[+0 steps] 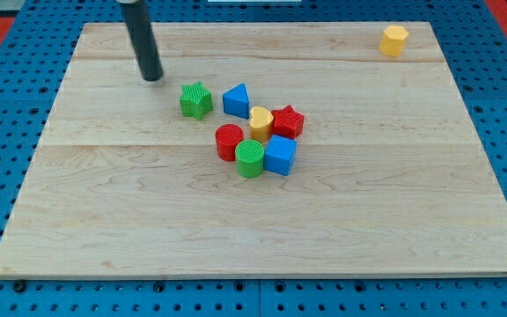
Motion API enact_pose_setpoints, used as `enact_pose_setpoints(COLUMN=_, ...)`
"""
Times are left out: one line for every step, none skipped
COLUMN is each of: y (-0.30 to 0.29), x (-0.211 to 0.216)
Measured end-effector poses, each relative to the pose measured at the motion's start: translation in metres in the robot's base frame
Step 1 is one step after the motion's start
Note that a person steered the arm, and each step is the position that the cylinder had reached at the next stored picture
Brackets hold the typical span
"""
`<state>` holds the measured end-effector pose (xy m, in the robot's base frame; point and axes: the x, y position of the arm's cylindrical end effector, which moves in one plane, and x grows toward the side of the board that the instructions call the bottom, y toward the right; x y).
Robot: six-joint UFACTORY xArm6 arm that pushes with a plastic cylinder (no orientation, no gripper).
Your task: Place the green star towards the top of the red circle
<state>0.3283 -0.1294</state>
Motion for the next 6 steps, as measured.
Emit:
enact_pose_setpoints(y=0.043, x=0.031)
enact_pose_setpoints(y=0.071, x=0.040)
enact_pose_setpoints(y=0.059, x=0.032)
enact_pose_setpoints(y=0.055, x=0.039)
enact_pose_setpoints(y=0.064, x=0.064)
enact_pose_setpoints(y=0.061, x=0.055)
